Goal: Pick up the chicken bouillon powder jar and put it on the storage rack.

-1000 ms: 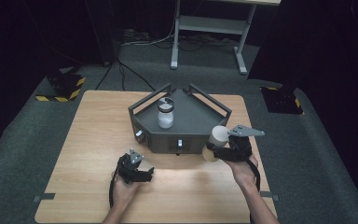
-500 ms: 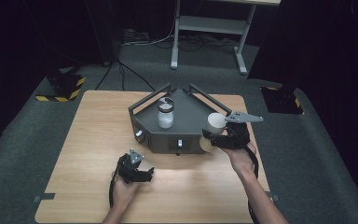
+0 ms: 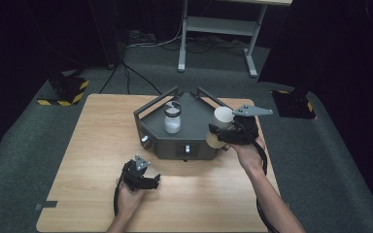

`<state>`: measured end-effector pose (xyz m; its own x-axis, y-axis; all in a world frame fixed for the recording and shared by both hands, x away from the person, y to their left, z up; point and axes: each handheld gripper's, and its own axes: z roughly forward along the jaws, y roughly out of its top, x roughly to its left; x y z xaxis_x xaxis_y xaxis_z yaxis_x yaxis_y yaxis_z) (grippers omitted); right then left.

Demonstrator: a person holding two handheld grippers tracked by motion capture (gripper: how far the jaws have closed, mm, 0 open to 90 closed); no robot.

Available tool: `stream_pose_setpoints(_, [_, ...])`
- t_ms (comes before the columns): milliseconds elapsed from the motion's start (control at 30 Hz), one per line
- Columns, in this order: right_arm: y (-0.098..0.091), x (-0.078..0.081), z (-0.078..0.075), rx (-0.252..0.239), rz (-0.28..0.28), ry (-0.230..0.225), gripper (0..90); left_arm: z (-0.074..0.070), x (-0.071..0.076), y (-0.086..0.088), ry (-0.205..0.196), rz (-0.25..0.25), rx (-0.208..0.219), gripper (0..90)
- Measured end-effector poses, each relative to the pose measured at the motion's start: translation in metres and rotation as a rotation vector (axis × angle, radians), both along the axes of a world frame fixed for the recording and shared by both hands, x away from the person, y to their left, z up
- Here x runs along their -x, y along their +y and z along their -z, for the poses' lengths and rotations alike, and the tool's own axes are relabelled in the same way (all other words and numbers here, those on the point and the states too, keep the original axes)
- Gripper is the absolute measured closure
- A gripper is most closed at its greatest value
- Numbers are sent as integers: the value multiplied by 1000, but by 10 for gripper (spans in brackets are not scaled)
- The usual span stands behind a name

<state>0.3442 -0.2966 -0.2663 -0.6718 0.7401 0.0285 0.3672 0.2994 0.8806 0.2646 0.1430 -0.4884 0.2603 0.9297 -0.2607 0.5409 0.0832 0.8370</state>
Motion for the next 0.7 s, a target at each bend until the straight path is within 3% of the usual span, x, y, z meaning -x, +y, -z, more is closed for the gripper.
stream_pose_setpoints(700, [20, -27, -1, 19, 63, -5, 345, 0, 0, 0, 0, 1, -2, 86])
